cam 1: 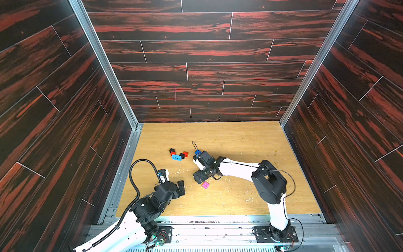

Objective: Assemble the letter v with lego
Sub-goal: Move the lego brick at the center of the board, then pick up the lego brick from the center of the board.

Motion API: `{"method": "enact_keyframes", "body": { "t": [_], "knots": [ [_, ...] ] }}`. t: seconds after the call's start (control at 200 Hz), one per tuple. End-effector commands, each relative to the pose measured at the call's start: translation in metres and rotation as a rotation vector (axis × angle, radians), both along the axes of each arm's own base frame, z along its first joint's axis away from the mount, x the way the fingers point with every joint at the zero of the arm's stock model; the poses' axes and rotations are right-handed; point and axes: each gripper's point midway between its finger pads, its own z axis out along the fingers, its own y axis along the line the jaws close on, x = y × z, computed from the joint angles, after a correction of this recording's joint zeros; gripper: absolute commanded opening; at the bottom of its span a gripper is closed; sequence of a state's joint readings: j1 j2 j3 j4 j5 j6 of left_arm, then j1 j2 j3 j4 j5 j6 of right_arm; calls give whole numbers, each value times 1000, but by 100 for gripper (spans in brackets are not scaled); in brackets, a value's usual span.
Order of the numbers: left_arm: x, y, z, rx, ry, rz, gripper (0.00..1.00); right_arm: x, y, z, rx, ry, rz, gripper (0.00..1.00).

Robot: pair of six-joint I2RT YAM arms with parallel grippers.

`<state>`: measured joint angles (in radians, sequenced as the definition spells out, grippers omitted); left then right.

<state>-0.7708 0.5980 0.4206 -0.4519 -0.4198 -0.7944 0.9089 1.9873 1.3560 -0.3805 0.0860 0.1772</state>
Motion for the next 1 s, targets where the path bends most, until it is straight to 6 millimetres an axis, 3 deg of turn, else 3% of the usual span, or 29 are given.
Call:
{"method": "enact_keyframes", "body": {
  "t": [0.0, 0.125, 0.24, 0.416, 0.621, 0.997],
  "knots": [
    [0, -3, -2, 7, -13, -26, 100, -10, -3, 27, 34, -38, 50, 97],
    [3, -9, -4, -7, -25, -46, 100, -28, -21, 27, 21, -7, 58, 89],
    [5, -8, -3, -9, -43, -39, 100, -47, -34, 17, 7, 30, 72, 73],
    [4, -22, -6, -49, -24, -123, 100, -67, -43, -3, -13, 44, 90, 71],
    [8, -31, -22, -142, 46, -157, 100, -69, -35, -5, -11, 26, 119, 69],
    [8, -26, -23, -144, 43, -140, 100, -65, -29, -21, -63, 17, 152, 66]
  ]
}}
